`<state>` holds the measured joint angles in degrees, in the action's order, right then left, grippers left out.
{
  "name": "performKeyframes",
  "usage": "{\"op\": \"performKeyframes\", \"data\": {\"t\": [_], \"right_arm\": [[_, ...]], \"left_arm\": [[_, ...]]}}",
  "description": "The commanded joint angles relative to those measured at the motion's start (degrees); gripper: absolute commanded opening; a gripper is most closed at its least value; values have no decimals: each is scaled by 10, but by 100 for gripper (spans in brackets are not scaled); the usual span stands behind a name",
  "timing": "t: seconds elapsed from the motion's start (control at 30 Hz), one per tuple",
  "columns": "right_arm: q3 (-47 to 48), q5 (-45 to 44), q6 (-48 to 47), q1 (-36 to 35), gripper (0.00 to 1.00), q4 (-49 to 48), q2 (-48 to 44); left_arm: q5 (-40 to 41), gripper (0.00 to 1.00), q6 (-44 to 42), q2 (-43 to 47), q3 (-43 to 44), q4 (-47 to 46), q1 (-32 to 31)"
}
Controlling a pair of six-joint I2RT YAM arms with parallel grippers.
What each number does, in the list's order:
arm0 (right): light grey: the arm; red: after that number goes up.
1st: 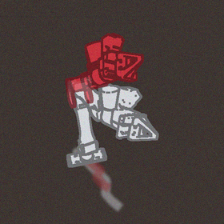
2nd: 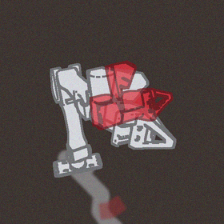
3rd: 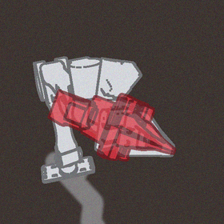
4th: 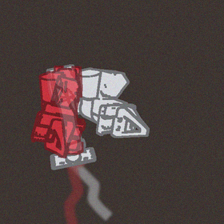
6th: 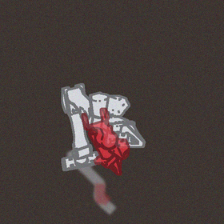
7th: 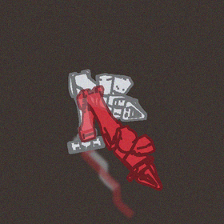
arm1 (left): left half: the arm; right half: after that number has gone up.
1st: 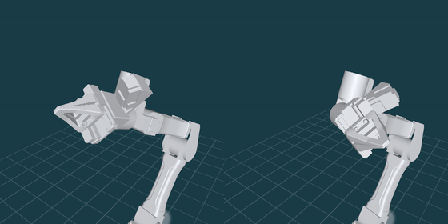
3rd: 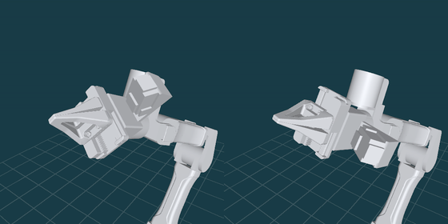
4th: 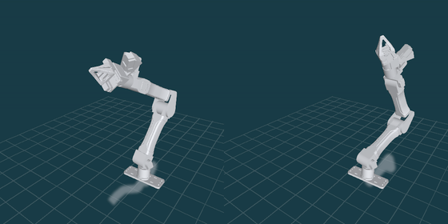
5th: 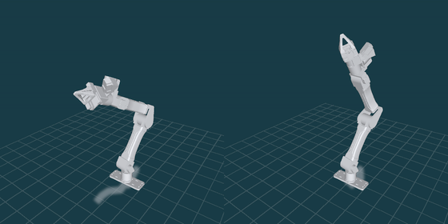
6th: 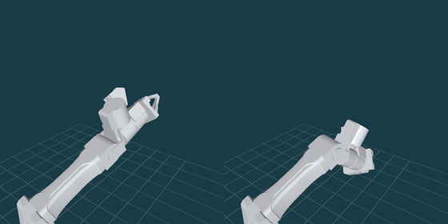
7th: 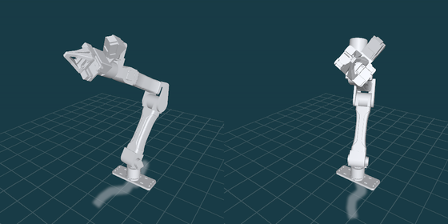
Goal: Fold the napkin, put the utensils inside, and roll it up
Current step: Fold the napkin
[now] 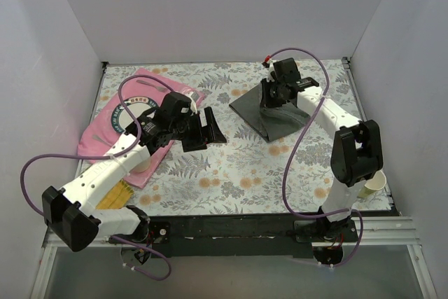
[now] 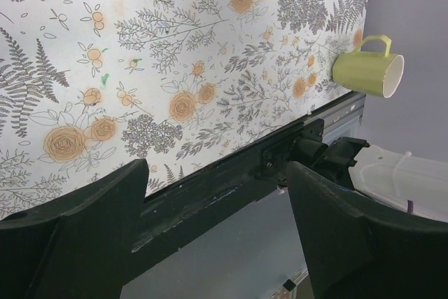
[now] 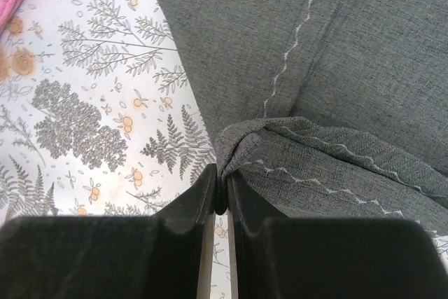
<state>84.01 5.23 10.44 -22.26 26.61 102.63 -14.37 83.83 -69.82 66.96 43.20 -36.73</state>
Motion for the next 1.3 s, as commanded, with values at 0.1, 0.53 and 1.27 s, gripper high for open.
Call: {"op": "performKeyframes", "data": {"t": [0.1, 0.53, 1.27], "right_arm": [[8, 64, -30, -5, 17, -24, -46], [88, 111, -56, -9, 17, -32, 48], [194, 183, -90, -9, 18, -4, 187]], "left_arm": [[-10, 79, -7, -22, 22, 0, 12], [-22, 79, -16, -31, 38, 14, 25], [-27, 79, 7, -28, 19, -1, 29]]}}
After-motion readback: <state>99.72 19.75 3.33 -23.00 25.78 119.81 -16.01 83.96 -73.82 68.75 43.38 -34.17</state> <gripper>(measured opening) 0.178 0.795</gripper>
